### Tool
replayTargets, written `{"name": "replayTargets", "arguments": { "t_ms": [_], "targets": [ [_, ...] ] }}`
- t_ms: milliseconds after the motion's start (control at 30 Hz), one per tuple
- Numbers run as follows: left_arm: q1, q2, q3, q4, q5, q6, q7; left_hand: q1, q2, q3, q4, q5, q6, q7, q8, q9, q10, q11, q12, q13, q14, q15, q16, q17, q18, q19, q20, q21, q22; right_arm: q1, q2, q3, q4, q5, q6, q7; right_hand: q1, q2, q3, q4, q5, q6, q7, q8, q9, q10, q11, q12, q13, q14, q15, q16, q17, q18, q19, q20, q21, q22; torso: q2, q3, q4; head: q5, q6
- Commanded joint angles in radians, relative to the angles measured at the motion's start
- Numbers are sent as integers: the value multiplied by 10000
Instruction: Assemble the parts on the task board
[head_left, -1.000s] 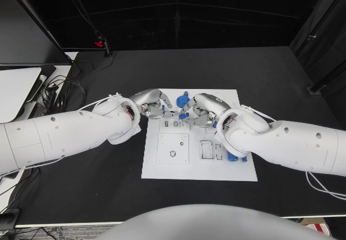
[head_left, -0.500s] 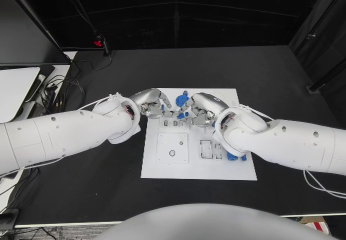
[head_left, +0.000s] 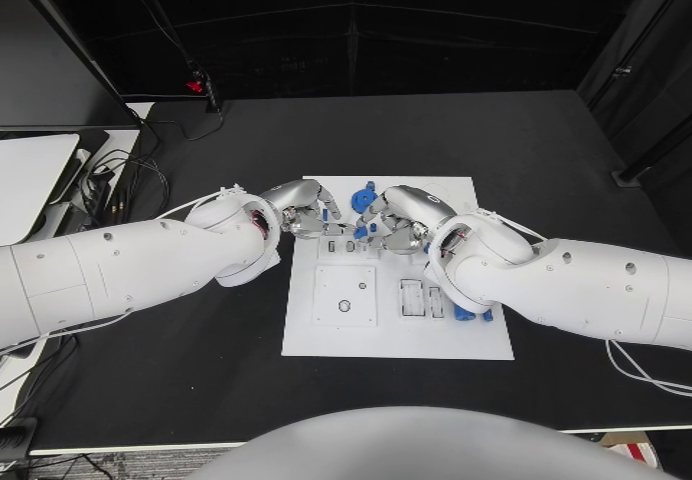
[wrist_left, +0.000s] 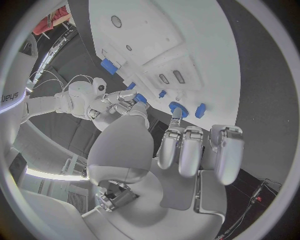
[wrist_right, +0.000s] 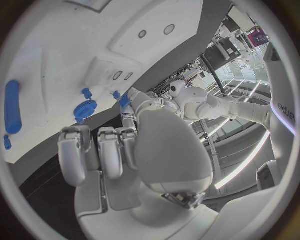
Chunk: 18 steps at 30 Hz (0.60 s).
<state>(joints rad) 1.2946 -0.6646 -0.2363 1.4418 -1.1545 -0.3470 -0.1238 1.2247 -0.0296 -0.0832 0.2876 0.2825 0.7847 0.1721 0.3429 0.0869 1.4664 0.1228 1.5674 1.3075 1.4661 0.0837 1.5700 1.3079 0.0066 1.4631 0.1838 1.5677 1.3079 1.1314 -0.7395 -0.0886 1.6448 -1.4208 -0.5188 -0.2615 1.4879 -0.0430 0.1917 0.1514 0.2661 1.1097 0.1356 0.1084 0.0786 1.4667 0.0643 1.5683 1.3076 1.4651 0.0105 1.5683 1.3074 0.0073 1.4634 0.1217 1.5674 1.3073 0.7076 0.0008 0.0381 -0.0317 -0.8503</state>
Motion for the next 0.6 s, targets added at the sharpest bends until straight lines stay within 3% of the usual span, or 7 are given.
{"name": "replayTargets", "arguments": {
  "t_ms": [33, 600],
  "targets": [
    [2, 30, -1, -48, -53, 214, -214, 95, -14, -62, 1, -45, 64, 12, -26, -12, 1044, -76, 34, 2633, 1047, -100, 8, 2629, -66, 1077, 43, 31, 2629, 24, -5, 14, 54, -2, -199, 120, 24, 105, 42, -34, 34, 332, -157, 45, 92, 1041, -87, 25, 2632, 1057, -86, 25, 2634, -73, 1074, -66, 34, 2635, -1, 2, 2, 2, -13],
    [-10, 115, -1, -133, -53, 457, -311, 219, -8, -75, 3, -47, 75, 8, -49, -13, 1044, -79, 34, 2633, 1047, -105, 8, 2629, -66, 1077, 40, 31, 2629, 23, 9, 13, 68, 4, -269, 121, 10, 110, 40, -33, 40, 327, -153, 36, 90, 1041, -85, 25, 2632, 1057, -90, 25, 2634, -73, 1074, -70, 34, 2635, 0, -4, 6, -9, -42]
  ]
}}
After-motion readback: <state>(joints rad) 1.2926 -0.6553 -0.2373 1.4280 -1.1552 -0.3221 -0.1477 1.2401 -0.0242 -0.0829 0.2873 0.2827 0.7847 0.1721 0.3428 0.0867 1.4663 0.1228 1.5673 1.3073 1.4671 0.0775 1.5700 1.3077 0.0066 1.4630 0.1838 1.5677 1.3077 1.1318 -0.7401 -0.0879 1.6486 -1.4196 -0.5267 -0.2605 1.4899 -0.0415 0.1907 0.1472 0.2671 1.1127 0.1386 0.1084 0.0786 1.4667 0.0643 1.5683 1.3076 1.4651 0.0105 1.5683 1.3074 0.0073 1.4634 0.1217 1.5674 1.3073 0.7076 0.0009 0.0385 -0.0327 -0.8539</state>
